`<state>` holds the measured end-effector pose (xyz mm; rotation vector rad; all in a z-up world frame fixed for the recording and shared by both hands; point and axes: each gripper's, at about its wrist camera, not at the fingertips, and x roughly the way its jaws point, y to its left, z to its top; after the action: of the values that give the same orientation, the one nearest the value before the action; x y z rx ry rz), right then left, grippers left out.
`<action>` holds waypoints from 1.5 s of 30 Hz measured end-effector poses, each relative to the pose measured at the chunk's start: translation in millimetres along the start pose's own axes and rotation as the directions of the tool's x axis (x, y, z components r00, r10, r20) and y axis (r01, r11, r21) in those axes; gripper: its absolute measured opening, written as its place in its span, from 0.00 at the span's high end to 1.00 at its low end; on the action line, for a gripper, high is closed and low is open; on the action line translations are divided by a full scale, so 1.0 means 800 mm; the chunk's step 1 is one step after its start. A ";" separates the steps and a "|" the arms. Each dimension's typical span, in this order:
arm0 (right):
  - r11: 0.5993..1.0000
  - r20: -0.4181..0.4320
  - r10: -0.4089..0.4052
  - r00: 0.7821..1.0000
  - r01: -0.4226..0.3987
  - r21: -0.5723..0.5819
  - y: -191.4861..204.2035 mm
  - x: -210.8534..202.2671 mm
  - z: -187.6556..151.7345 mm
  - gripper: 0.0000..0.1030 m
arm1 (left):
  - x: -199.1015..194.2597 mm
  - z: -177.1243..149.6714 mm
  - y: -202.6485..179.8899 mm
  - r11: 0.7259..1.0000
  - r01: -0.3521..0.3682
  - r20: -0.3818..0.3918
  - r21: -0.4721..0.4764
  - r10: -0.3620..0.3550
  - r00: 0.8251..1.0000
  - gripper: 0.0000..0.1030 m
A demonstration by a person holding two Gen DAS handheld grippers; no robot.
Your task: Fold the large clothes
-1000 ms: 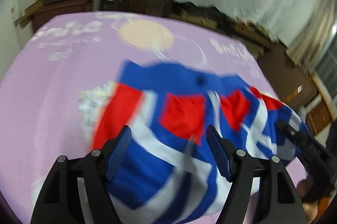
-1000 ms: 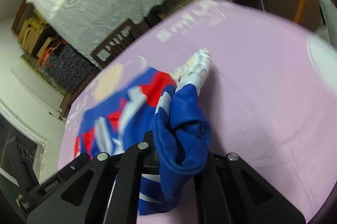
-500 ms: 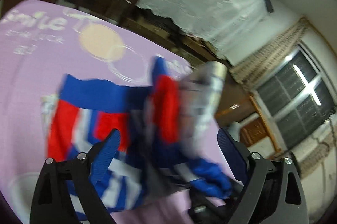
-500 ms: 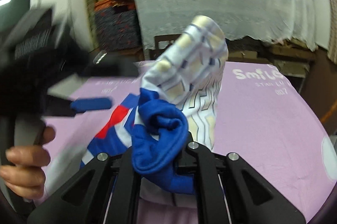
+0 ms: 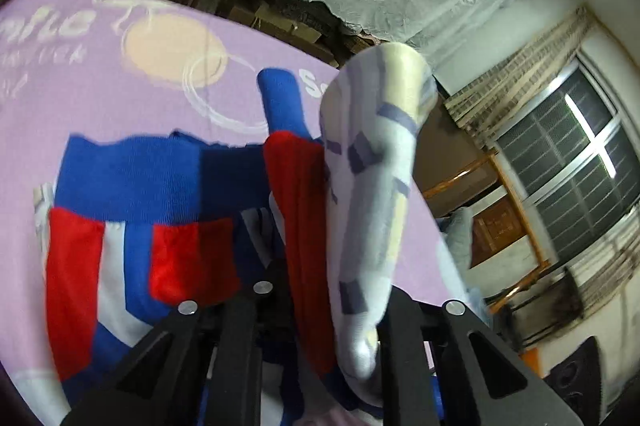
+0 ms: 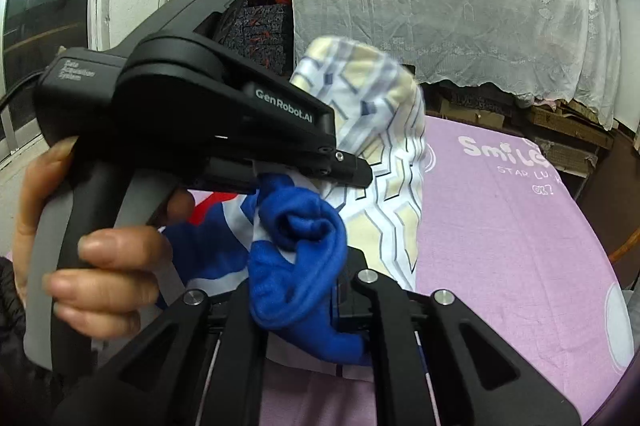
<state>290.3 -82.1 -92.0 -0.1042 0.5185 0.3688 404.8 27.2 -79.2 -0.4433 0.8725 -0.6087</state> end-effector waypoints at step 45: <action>0.924 -0.099 0.377 0.921 -0.382 -0.035 0.095 -0.050 -0.001 0.49 | -0.174 -0.048 0.144 0.862 -0.492 0.175 -0.120 0.506 0.845 0.25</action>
<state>230.1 -24.5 -73.0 -0.0714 0.6198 0.7618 340.5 199.8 -89.3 -0.3138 0.7747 -0.0464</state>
